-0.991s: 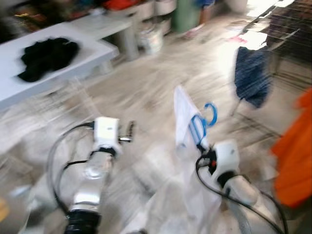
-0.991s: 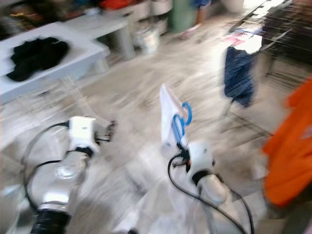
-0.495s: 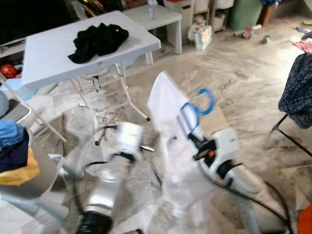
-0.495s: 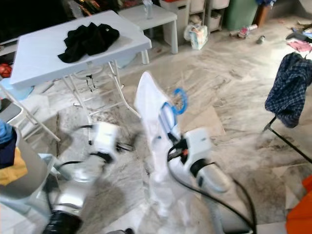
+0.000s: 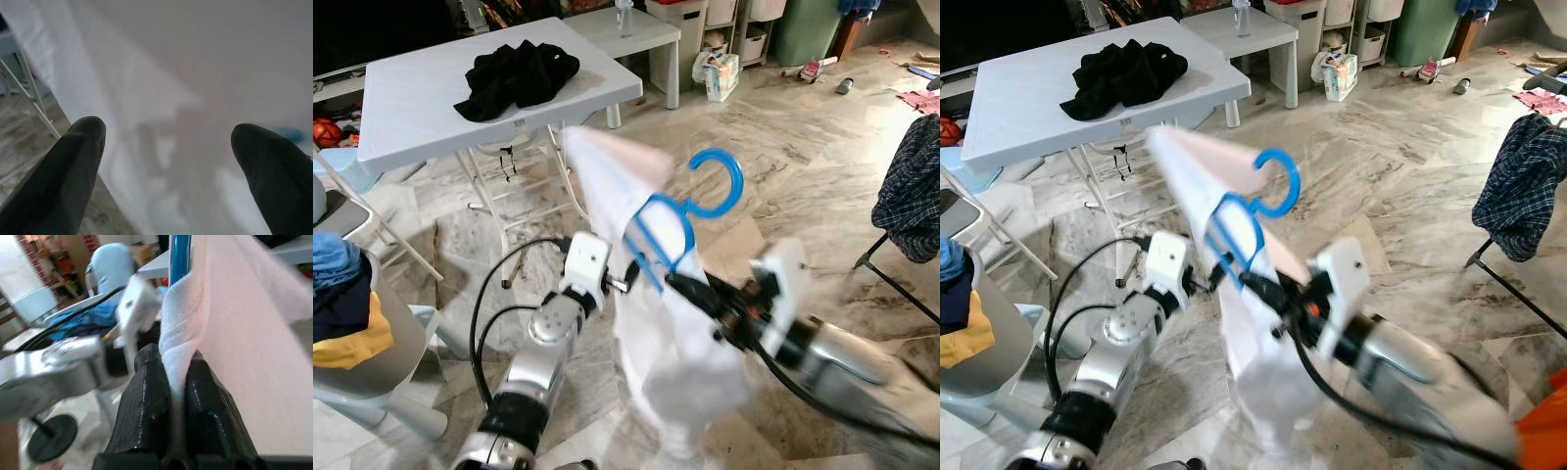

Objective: Hang hanger

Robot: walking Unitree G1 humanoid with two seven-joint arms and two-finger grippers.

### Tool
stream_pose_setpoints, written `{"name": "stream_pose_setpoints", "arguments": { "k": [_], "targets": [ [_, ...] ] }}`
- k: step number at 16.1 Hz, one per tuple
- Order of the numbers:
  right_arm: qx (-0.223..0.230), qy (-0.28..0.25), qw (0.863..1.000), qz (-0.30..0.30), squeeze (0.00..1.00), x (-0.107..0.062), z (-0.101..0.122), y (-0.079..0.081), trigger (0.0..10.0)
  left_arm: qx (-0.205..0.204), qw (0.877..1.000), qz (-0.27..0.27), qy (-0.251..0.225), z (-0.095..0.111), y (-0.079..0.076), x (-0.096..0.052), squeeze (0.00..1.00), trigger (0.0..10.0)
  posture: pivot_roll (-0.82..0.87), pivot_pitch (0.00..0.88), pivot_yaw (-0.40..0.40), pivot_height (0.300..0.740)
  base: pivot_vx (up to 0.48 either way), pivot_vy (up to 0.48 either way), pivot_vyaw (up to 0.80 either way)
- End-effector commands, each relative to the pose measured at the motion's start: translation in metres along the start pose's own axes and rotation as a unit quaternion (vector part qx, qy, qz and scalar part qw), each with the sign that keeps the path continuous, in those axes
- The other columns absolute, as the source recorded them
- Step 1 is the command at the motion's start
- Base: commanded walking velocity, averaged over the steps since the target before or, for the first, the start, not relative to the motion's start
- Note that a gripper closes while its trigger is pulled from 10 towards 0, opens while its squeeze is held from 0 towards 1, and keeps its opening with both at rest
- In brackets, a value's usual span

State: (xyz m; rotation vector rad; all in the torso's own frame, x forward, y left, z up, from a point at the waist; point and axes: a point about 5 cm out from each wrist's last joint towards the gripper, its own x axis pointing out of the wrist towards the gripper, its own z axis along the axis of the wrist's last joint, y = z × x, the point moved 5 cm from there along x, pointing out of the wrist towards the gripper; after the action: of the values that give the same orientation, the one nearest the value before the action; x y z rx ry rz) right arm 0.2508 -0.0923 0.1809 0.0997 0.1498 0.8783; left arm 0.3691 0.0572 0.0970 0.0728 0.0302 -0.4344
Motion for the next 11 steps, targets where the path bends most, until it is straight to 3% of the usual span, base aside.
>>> {"name": "stream_pose_setpoints", "arguments": {
  "k": [1,3,4,6,7,8,11],
  "targets": [
    [-0.001,-0.007,0.999,0.051,0.0,-0.003,0.009,0.019,10.0,0.001,1.0,0.012,0.004,-0.003,0.004,0.002,0.0,10.0,-0.16,0.065,0.074,0.74,0.0,0.0,0.0],
    [0.003,0.011,0.997,0.082,0.0,-0.011,0.012,0.028,10.0,0.01,1.0,0.03,-0.002,-0.001,0.009,0.005,0.0,10.0,-0.16,0.067,0.081,0.74,0.0,0.0,0.0],
    [-0.009,0.031,0.997,0.074,0.0,-0.016,0.007,0.024,10.0,0.008,0.999,0.045,-0.006,0.0,0.017,0.006,0.0,10.0,-0.16,0.068,0.084,0.74,0.0,0.0,0.0],
    [-0.018,0.059,0.997,0.037,0.0,-0.02,-0.005,0.009,10.0,0.007,0.997,0.081,-0.01,0.0,0.038,0.001,0.0,10.0,-0.16,0.068,0.087,0.74,0.0,0.0,0.0],
    [-0.024,0.059,0.998,-0.007,0.0,-0.018,-0.006,-0.007,10.0,0.005,0.997,0.075,-0.01,0.0,0.038,0.0,0.0,10.0,-0.16,0.067,0.086,0.74,0.0,0.0,0.0],
    [-0.035,0.056,0.997,-0.044,0.0,-0.014,-0.005,-0.021,10.0,-0.01,0.998,0.064,-0.012,-0.001,0.033,0.0,0.0,10.0,-0.15,0.066,0.085,0.74,0.0,0.0,0.0],
    [-0.041,0.012,0.991,-0.127,0.0,0.004,0.006,-0.048,10.0,-0.044,0.998,-0.016,-0.031,0.004,-0.008,-0.003,0.0,10.0,-0.14,0.062,0.079,0.74,0.0,0.0,0.0]
  ]
}}
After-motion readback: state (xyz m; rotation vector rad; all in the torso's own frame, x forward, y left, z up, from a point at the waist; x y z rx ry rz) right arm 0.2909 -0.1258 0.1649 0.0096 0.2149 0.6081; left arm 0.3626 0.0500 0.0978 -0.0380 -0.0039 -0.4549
